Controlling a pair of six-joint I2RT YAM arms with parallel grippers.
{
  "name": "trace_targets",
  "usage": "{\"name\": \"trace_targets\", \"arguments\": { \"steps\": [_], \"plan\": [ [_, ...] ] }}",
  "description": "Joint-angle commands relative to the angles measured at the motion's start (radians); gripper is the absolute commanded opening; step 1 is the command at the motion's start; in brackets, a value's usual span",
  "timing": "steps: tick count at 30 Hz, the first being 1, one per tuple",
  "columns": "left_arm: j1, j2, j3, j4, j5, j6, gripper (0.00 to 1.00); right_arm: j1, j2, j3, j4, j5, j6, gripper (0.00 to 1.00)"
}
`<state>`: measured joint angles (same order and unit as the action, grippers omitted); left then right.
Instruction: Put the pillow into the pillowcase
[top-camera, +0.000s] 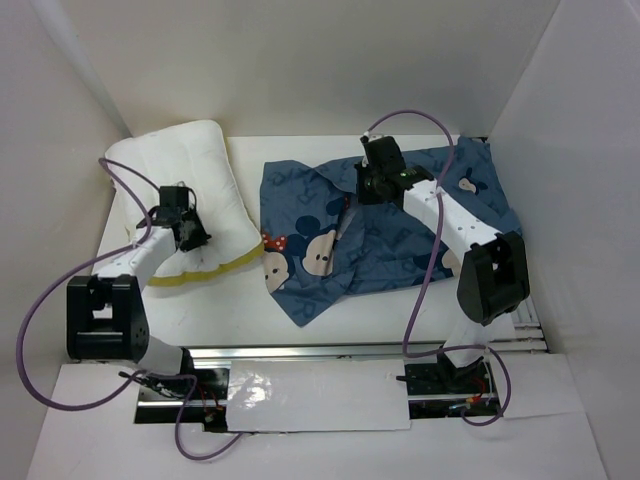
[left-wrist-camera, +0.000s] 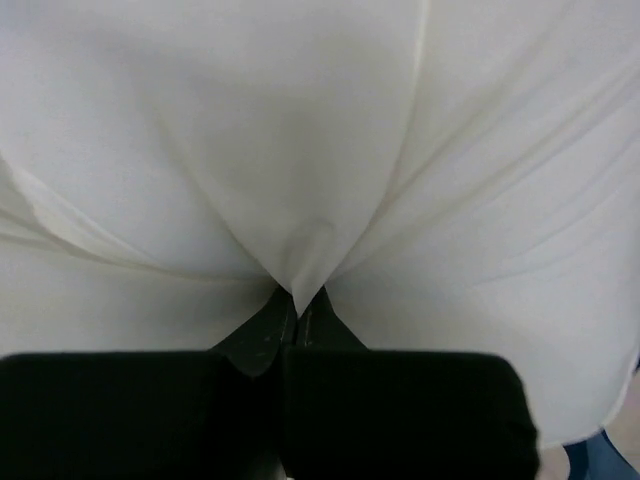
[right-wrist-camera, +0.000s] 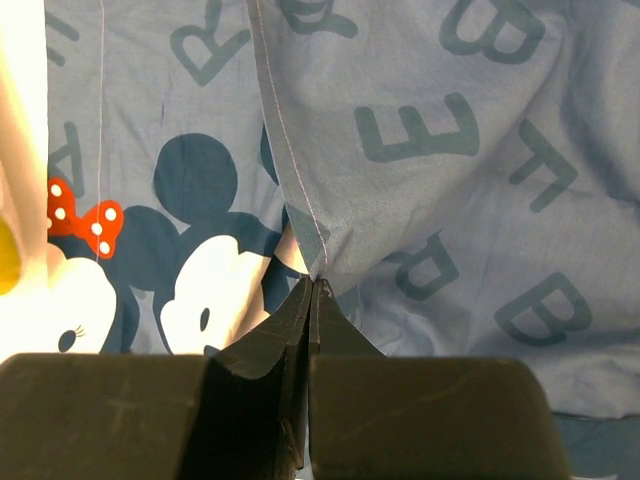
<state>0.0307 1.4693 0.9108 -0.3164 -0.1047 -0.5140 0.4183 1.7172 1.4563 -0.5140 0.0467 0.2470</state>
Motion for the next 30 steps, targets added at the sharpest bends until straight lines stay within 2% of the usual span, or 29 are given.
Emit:
{"name": "trace_targets", "arguments": {
  "steps": [1, 2, 4, 11, 14, 22, 25, 30],
  "plan": [
    [-0.006, -0.050, -0.013, 0.036, 0.167, 0.052, 0.00, -0.004, -0.031, 0.003, 0.040, -0.016, -0.018, 0.00],
    [-0.006, -0.128, -0.013, 0.057, 0.198, 0.063, 0.00, -0.004, -0.031, 0.003, 0.040, -0.016, -0.018, 0.00],
    [-0.021, -0.190, 0.018, 0.077, 0.256, 0.063, 0.00, -0.004, -0.045, -0.007, 0.063, -0.025, -0.018, 0.00],
    [-0.162, -0.257, 0.195, 0.033, 0.212, 0.023, 0.00, -0.004, -0.064, 0.004, 0.072, -0.034, -0.018, 0.00],
    [-0.236, -0.192, 0.240, 0.014, 0.126, 0.023, 0.00, -0.004, -0.074, 0.004, 0.072, -0.034, -0.008, 0.00],
    [-0.449, 0.035, 0.385, 0.005, 0.057, 0.043, 0.00, -0.004, -0.093, 0.026, 0.072, -0.077, -0.008, 0.00],
    [-0.483, 0.118, 0.434, -0.007, 0.042, 0.023, 0.00, -0.004, -0.093, 0.026, 0.072, -0.105, -0.018, 0.00],
    [-0.541, 0.267, 0.606, -0.065, -0.012, -0.007, 0.00, 0.014, -0.117, 0.026, 0.060, -0.137, -0.028, 0.00]
  ]
}}
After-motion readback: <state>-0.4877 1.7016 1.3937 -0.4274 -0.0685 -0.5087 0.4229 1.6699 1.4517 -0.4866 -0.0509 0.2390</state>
